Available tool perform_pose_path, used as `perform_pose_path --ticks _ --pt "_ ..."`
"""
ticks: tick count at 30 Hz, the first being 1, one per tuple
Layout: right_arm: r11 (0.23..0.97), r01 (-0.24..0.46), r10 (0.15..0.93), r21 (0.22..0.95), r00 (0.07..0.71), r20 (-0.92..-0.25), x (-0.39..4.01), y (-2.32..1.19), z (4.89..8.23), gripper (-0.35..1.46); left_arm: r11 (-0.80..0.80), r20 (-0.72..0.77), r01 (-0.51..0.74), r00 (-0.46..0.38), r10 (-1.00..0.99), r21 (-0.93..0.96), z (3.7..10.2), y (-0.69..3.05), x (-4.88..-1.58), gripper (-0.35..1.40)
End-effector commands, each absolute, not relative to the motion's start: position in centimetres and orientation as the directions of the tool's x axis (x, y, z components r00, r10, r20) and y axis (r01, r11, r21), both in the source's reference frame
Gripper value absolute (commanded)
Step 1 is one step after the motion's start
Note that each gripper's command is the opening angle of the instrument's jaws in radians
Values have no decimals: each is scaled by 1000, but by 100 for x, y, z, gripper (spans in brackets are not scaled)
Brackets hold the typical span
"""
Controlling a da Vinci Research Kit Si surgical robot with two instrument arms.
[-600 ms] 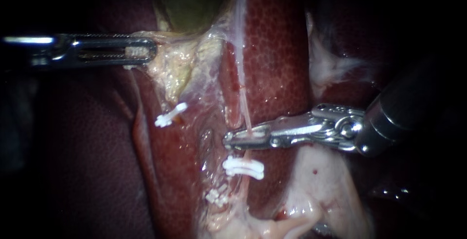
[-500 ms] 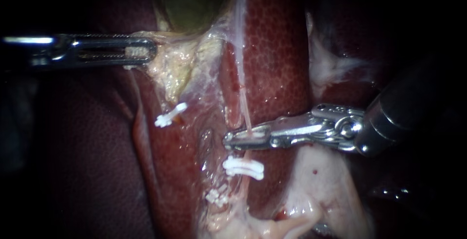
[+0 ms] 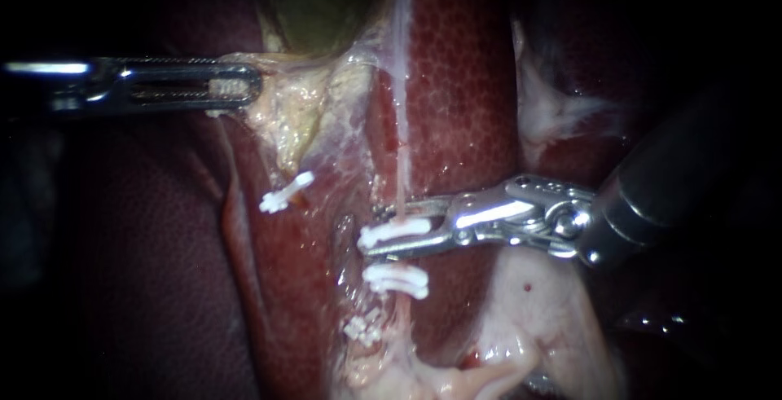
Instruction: Going back third clip right tube
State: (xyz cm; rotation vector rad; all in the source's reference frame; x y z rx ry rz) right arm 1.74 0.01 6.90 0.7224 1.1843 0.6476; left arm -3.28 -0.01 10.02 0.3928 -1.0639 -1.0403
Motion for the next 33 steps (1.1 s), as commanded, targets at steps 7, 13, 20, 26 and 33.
perform_pose_path --ticks 7,13,20,26,33 --pt "656 -47 735 753 265 -624 170 -8 689 60 495 524 505 95 -846 707 1002 -1 -329 -15" --pt "698 -32 695 715 272 -666 156 -5 691 60 495 524 504 95 -846 707 1002 -1 -328 -15" --pt "734 -29 659 679 276 -700 128 0 682 60 495 525 504 95 -846 707 1002 -2 -328 -15" --pt "765 1 618 644 281 -734 103 10 656 60 496 525 505 95 -846 707 1004 -2 -329 -15" --pt "799 35 570 601 275 -774 82 26 614 60 497 528 508 94 -844 704 1008 -5 -333 -15"
